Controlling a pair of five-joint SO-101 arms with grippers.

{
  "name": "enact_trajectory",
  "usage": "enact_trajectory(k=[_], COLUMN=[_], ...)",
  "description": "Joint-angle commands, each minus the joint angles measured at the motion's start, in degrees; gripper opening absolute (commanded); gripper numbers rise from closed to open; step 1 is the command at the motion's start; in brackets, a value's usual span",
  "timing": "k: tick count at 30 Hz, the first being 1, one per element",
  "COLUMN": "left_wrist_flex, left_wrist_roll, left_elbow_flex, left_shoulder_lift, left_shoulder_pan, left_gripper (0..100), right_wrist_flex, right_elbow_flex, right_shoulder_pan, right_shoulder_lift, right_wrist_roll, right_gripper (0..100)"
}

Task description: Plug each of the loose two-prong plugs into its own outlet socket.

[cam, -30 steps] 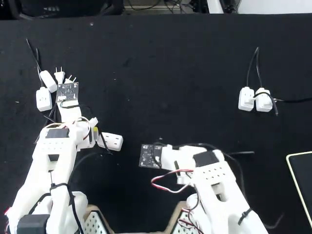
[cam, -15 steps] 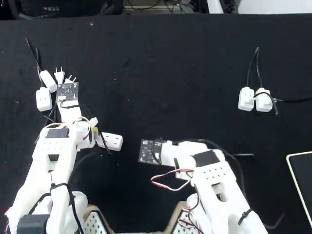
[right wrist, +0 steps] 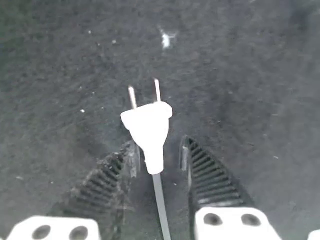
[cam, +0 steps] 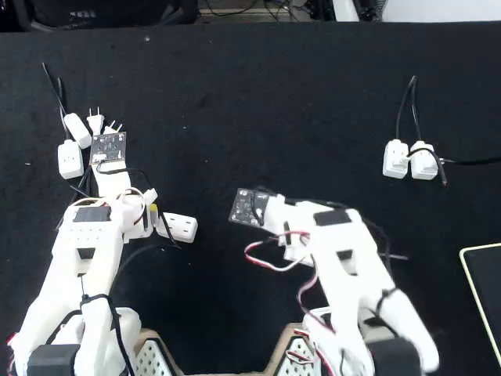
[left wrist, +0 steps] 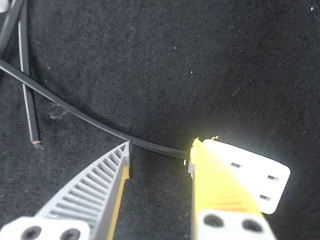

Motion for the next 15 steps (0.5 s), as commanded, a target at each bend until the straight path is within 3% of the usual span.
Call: enact_trajectory(k=[1,12,15], left_wrist_flex=[-0.2,-0.2,-0.2], left_wrist_roll=[-0.3,-0.3,-0.4], left_elbow_flex=[-0.7,-0.7,-0.7], left_shoulder_lift=[-1.1,-1.1,-1.1], left_shoulder_pan=[-0.4,-0.4,-0.4], left_gripper=[20,20,20], right_wrist_flex=[-1.5,-2.8,-7.0], right_elbow_flex=[-4.6,-4.1,-4.0], right_shoulder_pan=[-1.5,-6.2,-4.9], right_shoulder_lift=[5.8,6.5,7.0], right_wrist_roll=[-1.6,-5.3,-5.0], right_gripper=[14.0,13.9,8.8])
